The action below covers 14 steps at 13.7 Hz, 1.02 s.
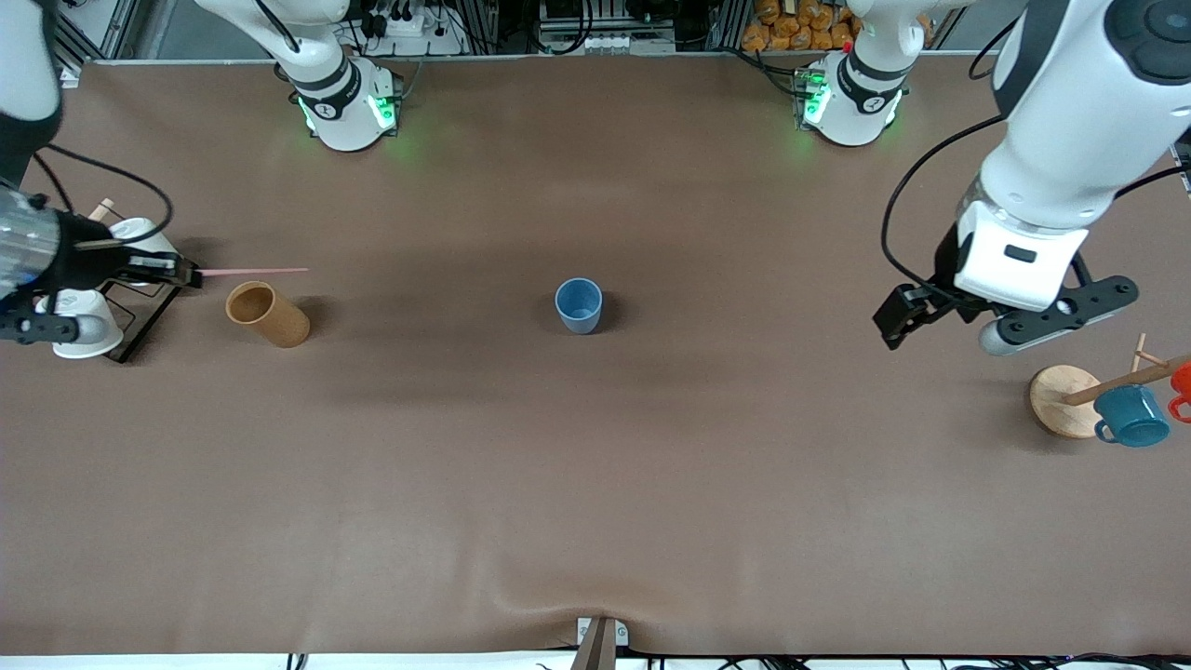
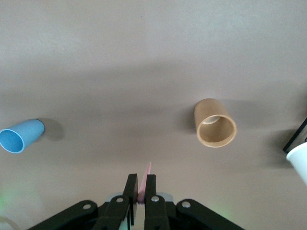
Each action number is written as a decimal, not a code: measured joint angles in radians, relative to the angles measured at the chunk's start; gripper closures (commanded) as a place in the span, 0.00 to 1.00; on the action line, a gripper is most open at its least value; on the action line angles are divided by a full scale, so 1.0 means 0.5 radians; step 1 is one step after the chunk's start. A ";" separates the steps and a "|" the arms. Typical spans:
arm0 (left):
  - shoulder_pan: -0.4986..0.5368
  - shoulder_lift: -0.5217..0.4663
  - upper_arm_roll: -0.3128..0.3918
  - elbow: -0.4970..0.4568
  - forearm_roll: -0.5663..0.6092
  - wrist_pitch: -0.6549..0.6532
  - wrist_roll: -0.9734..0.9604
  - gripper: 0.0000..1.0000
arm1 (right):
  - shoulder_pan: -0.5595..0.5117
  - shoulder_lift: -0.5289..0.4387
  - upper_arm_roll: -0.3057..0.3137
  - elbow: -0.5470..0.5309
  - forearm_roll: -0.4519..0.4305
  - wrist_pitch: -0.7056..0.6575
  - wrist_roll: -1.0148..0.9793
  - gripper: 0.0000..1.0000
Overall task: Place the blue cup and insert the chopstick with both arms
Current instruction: 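Lift the pink chopstick from the bamboo cup with the right gripper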
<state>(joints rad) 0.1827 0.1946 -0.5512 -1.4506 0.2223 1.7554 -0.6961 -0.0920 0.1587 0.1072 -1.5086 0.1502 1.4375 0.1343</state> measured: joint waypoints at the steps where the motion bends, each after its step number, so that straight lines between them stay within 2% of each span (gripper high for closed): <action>1: 0.006 -0.023 0.001 0.001 0.000 -0.035 0.025 0.00 | 0.045 -0.008 0.001 0.000 0.000 0.000 0.082 1.00; 4: 0.040 -0.106 0.016 0.002 0.000 -0.158 0.151 0.00 | 0.150 -0.041 0.002 0.001 0.015 0.000 0.325 1.00; 9: 0.033 -0.186 0.264 0.001 -0.005 -0.293 0.631 0.00 | 0.372 -0.060 0.006 0.001 0.053 0.011 0.805 1.00; 10: 0.012 -0.189 0.326 0.001 -0.019 -0.298 0.719 0.00 | 0.380 -0.060 0.006 0.001 0.078 0.020 0.861 1.00; 14: -0.205 -0.223 0.771 -0.003 -0.192 -0.337 1.127 0.00 | 0.444 -0.060 0.004 0.001 0.140 0.093 1.164 1.00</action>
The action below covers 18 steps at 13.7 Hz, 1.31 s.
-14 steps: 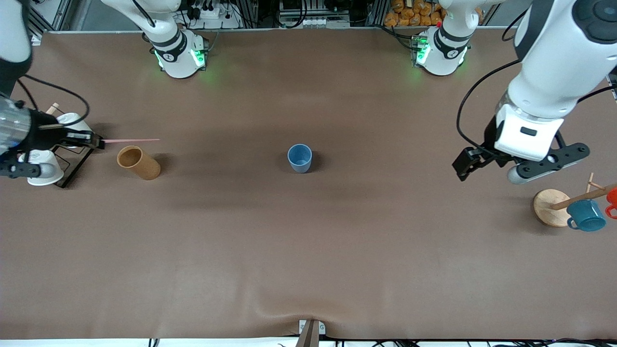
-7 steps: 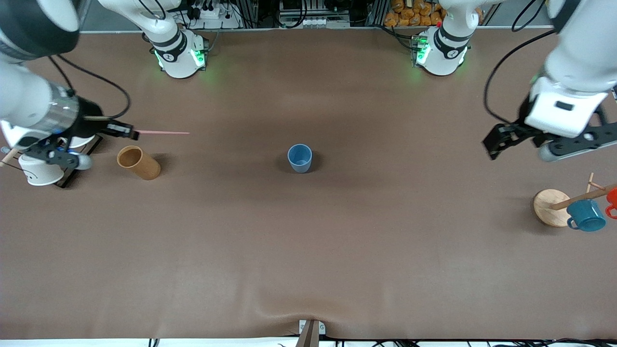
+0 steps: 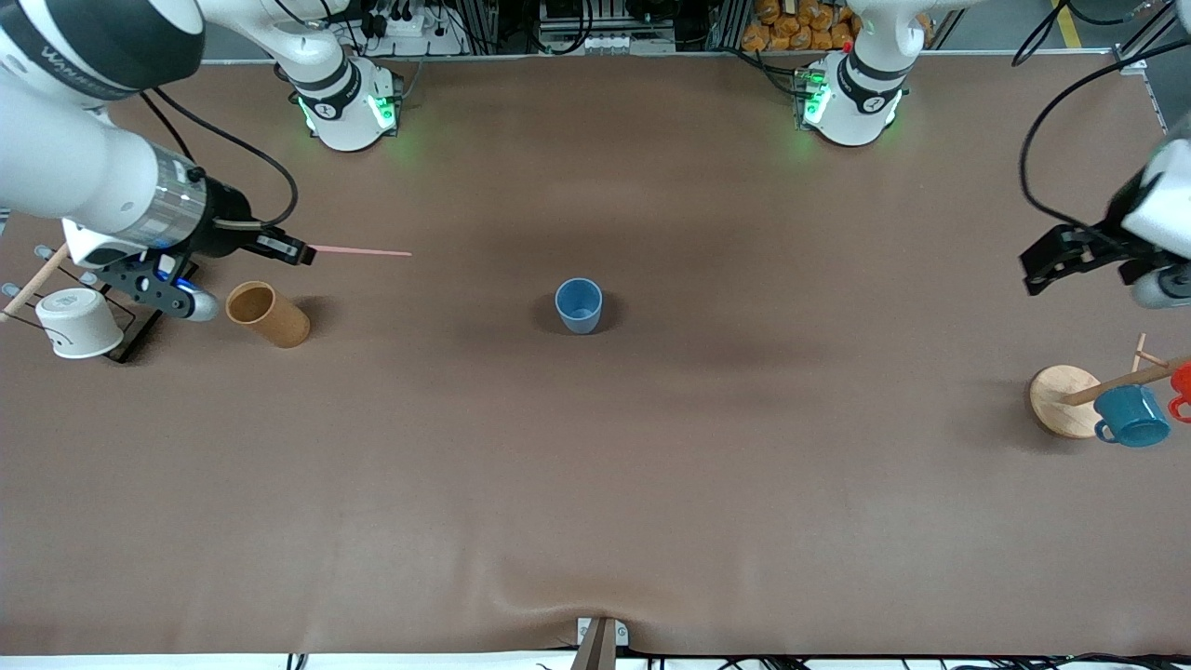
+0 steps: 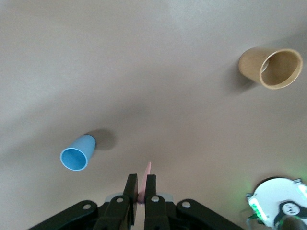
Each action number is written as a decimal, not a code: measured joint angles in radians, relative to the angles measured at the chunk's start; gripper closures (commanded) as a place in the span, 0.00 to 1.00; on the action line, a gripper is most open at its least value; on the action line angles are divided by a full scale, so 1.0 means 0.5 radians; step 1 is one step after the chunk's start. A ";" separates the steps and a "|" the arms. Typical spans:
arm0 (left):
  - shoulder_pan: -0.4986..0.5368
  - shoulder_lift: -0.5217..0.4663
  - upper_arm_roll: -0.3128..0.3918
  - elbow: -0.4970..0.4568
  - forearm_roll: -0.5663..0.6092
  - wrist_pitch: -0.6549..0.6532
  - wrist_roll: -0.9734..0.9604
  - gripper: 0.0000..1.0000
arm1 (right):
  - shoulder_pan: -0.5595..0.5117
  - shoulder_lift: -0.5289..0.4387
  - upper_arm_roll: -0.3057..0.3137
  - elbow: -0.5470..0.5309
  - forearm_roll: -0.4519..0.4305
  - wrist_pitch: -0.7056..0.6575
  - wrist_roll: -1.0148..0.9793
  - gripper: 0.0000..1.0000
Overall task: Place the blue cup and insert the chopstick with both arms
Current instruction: 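Lift the pink chopstick from the bamboo cup with the right gripper, then lower the chopstick into the blue cup with the right gripper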
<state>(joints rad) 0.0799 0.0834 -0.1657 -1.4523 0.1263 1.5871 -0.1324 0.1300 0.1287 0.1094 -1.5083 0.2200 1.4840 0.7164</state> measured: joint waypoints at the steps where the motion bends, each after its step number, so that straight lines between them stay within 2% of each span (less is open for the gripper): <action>1: -0.040 -0.007 0.079 -0.001 -0.027 -0.026 0.068 0.00 | 0.049 0.000 0.001 0.000 0.001 0.025 0.109 1.00; 4: -0.152 -0.027 0.254 -0.034 -0.059 -0.067 0.196 0.00 | 0.212 0.000 0.003 0.000 0.001 0.093 0.439 1.00; 9: -0.302 -0.064 0.420 -0.089 -0.072 -0.069 0.210 0.00 | 0.432 0.002 0.001 -0.003 0.001 0.294 0.923 1.00; 18: -0.329 -0.136 0.439 -0.162 -0.082 -0.079 0.216 0.00 | 0.654 0.127 -0.002 -0.049 -0.053 0.636 1.298 1.00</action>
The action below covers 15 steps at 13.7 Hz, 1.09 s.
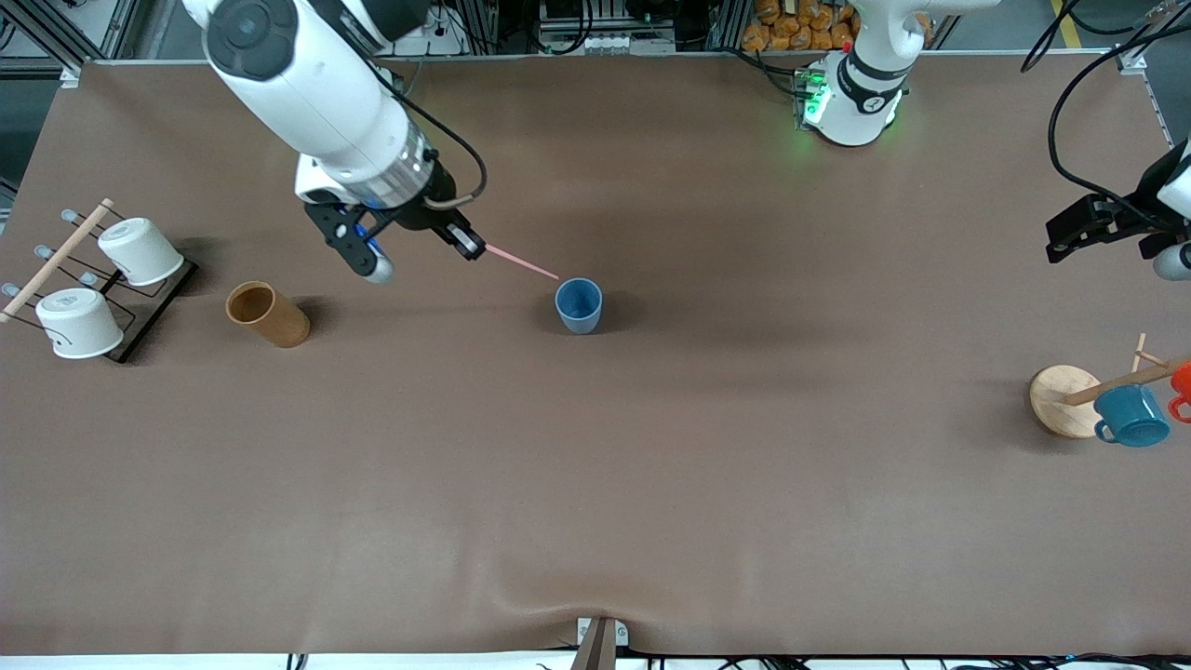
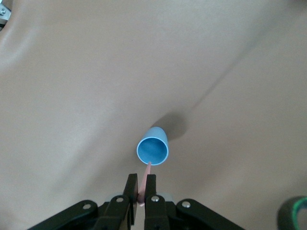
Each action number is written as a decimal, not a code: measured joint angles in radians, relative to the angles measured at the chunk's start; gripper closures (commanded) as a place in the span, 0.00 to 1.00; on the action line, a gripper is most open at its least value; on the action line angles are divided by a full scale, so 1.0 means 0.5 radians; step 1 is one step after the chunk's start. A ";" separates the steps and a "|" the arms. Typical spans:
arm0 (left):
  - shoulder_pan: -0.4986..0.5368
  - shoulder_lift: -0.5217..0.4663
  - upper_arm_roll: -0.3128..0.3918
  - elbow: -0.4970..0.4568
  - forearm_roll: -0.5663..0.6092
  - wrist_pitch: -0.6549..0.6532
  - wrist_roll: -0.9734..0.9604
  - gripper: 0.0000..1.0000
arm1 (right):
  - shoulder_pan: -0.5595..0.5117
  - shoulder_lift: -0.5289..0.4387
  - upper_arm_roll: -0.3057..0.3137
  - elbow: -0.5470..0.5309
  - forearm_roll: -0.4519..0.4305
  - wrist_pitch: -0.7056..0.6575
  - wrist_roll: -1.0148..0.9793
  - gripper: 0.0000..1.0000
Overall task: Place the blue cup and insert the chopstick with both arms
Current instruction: 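Lower the chopstick into the blue cup with the right gripper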
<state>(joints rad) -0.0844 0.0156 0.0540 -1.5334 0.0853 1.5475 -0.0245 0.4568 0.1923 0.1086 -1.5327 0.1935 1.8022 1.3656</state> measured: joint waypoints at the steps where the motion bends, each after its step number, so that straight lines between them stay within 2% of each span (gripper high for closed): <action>1: 0.001 -0.011 -0.001 -0.006 -0.018 -0.007 0.007 0.00 | 0.001 0.018 -0.001 -0.003 -0.004 0.019 0.000 1.00; 7: 0.007 -0.026 -0.037 -0.030 -0.037 -0.063 0.015 0.00 | 0.039 0.064 -0.004 -0.034 -0.093 0.026 0.001 1.00; 15: 0.008 -0.026 -0.070 -0.068 -0.163 -0.111 0.014 0.00 | 0.212 0.136 -0.004 -0.117 -0.212 0.160 0.097 1.00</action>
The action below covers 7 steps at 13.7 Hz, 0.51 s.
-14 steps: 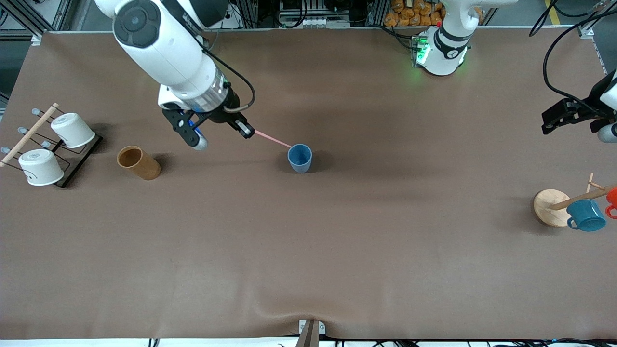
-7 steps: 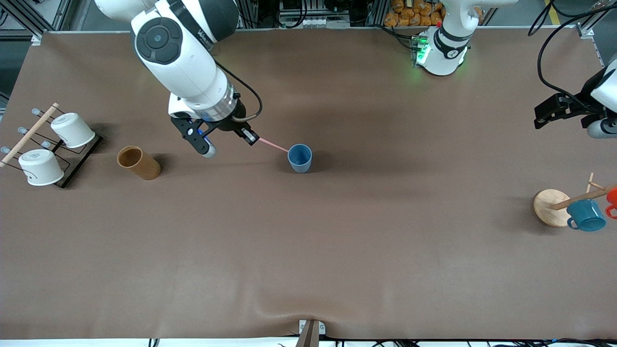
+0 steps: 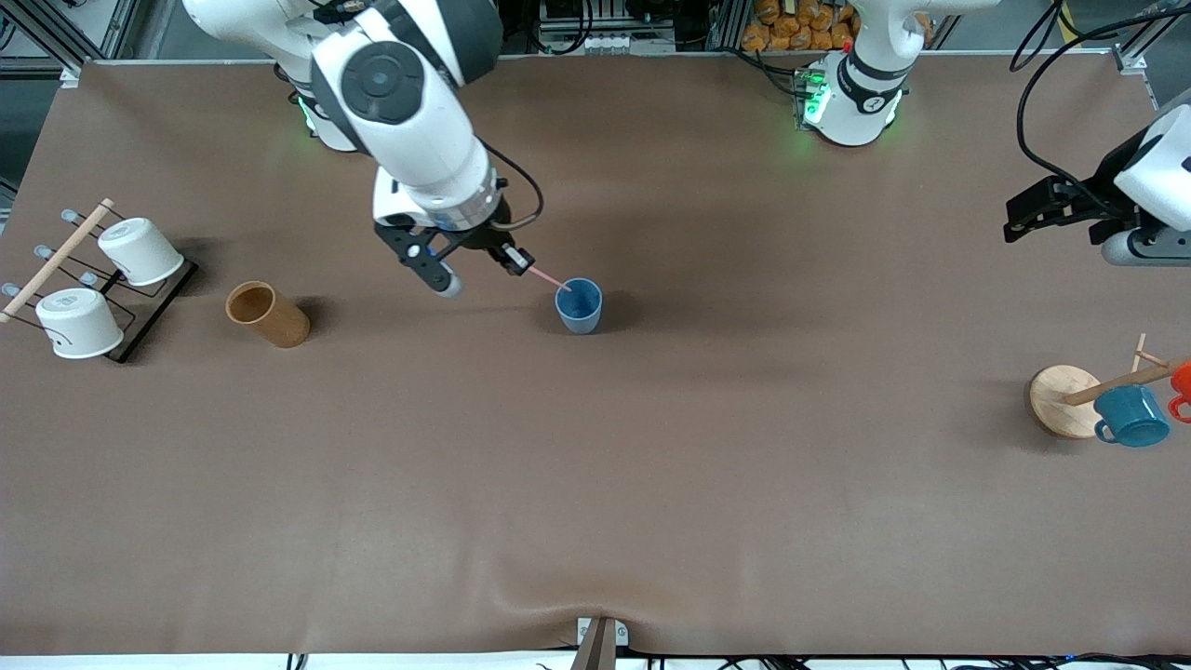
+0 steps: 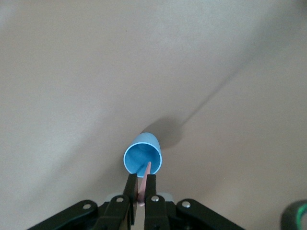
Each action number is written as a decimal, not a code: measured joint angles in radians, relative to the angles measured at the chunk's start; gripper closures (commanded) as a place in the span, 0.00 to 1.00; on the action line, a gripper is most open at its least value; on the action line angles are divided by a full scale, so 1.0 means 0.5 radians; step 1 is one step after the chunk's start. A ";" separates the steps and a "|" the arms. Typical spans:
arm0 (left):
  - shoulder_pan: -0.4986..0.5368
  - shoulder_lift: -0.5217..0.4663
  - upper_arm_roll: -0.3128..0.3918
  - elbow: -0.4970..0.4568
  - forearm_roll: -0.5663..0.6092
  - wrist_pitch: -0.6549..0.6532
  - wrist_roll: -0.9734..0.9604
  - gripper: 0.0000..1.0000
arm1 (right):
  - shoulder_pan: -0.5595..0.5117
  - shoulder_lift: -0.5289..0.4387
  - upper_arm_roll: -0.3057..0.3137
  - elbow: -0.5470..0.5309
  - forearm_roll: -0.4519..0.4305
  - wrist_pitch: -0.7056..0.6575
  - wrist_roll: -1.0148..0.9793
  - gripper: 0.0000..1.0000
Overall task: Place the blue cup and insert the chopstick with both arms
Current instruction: 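Lower the chopstick into the blue cup with the right gripper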
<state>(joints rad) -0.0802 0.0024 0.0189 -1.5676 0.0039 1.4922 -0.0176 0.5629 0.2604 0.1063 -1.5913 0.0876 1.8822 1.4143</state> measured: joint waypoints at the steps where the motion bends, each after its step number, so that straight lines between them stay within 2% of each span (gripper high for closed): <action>1: 0.000 -0.001 -0.008 -0.006 0.000 0.000 -0.009 0.00 | 0.014 0.016 0.000 0.000 -0.022 0.023 0.035 1.00; 5: 0.001 -0.023 -0.061 -0.008 -0.001 -0.018 -0.051 0.00 | 0.036 0.062 -0.001 -0.002 -0.032 0.076 0.062 1.00; 7: 0.001 -0.045 -0.063 -0.008 -0.001 -0.038 -0.051 0.00 | 0.076 0.107 0.000 -0.004 -0.082 0.105 0.131 0.94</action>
<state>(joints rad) -0.0795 -0.0200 -0.0125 -1.5717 0.0036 1.4732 -0.0431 0.6008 0.3138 0.1061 -1.5932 0.0465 1.9345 1.4799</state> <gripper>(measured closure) 0.000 0.899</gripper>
